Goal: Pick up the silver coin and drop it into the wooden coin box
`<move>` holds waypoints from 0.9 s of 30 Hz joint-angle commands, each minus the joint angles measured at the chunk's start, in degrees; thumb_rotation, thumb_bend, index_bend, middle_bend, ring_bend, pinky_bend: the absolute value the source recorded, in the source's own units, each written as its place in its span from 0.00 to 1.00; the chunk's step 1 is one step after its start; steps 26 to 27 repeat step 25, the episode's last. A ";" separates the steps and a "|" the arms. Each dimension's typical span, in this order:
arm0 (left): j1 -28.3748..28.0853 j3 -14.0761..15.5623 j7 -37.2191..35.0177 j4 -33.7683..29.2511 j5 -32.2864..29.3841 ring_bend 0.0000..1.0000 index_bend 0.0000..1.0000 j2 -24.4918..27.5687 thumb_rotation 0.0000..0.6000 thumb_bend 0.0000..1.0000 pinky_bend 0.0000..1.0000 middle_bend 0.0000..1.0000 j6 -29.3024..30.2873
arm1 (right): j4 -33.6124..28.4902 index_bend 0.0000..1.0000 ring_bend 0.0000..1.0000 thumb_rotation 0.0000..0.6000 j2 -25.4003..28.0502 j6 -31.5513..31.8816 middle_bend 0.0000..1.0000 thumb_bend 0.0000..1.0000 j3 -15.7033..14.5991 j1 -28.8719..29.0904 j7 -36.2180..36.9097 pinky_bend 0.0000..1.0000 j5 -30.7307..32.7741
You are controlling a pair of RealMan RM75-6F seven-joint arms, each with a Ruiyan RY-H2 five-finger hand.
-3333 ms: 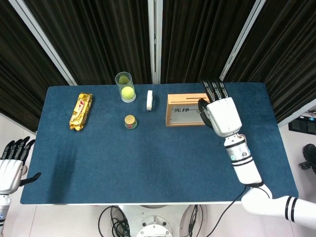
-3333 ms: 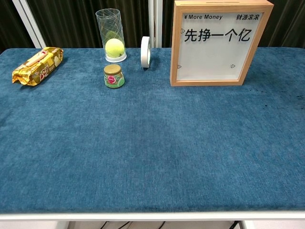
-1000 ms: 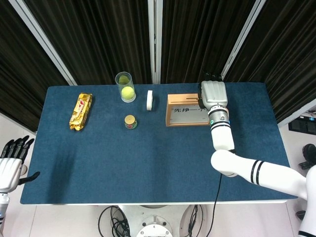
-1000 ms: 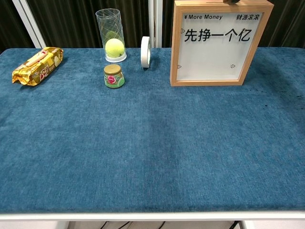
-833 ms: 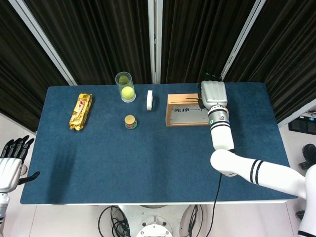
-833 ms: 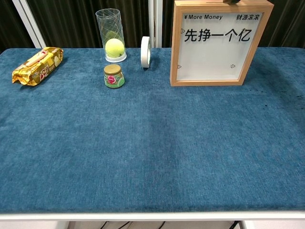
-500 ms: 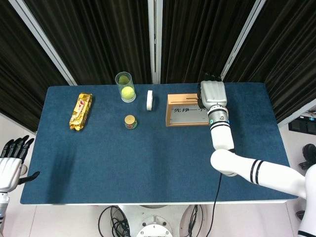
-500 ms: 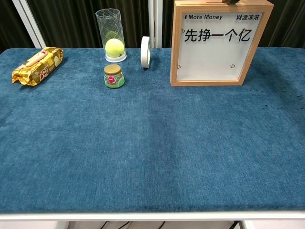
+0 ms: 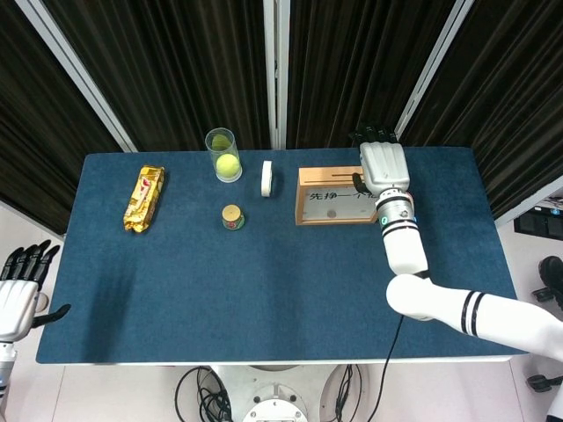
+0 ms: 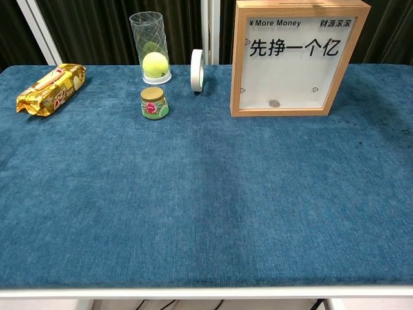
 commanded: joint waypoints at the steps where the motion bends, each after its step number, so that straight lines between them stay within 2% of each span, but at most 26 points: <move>1: 0.08 -0.10 -0.09 -0.01 -0.02 0.00 0.04 0.06 1.00 0.12 0.00 0.00 0.25 | -10.89 0.15 0.00 1.00 5.60 7.32 0.00 0.33 -3.66 -7.05 4.79 0.00 -14.18; 3: 0.10 -0.20 -0.17 -0.01 -0.07 0.00 0.04 0.09 1.00 0.12 0.00 0.00 0.37 | -16.39 0.15 0.00 1.00 7.80 13.15 0.00 0.33 -7.96 -12.49 7.15 0.00 -24.29; 4: 0.08 -0.26 -0.15 -0.02 -0.09 0.00 0.04 0.08 1.00 0.12 0.00 0.00 0.42 | -18.62 0.15 0.00 1.00 8.61 16.67 0.00 0.33 -11.04 -15.95 8.49 0.00 -30.32; 6: 0.06 -0.35 -0.01 -0.10 -0.09 0.00 0.04 0.03 1.00 0.12 0.00 0.00 0.53 | -20.00 0.14 0.00 1.00 8.91 21.98 0.00 0.33 -16.01 -21.29 10.51 0.00 -39.28; 9: 0.00 -0.40 0.70 -0.39 -0.08 0.00 0.04 -0.10 1.00 0.12 0.00 0.00 0.55 | -16.69 0.09 0.00 1.00 6.79 30.49 0.00 0.32 -24.15 -30.57 14.55 0.00 -52.24; 12: 0.01 -0.52 1.72 -0.71 -0.11 0.00 0.04 -0.21 1.00 0.12 0.00 0.00 0.78 | -11.53 0.01 0.00 1.00 3.90 34.24 0.00 0.31 -28.68 -36.85 18.01 0.00 -57.16; 14: 0.10 -0.68 2.27 -1.02 -0.16 0.00 0.04 -0.21 1.00 0.12 0.00 0.00 1.15 | -7.36 0.00 0.00 1.00 1.76 35.29 0.00 0.30 -31.05 -40.79 20.59 0.00 -58.71; 17: 0.30 -0.80 2.77 -1.29 -0.20 0.00 0.04 -0.17 1.00 0.12 0.00 0.00 1.65 | -2.08 0.00 0.00 1.00 -0.64 35.63 0.00 0.29 -32.66 -45.00 23.26 0.00 -59.46; 21: 0.58 -0.83 2.97 -1.26 -0.16 0.00 0.04 -0.29 1.00 0.12 0.00 0.00 2.22 | 3.63 0.00 0.00 1.00 -3.04 37.39 0.00 0.28 -32.48 -48.92 26.41 0.00 -61.69; 27: 0.75 -0.79 2.84 -1.10 -0.24 0.00 0.04 -0.41 1.00 0.12 0.00 0.00 2.32 | 5.83 0.00 0.00 1.00 -3.68 37.75 0.00 0.28 -31.37 -51.42 28.63 0.00 -62.95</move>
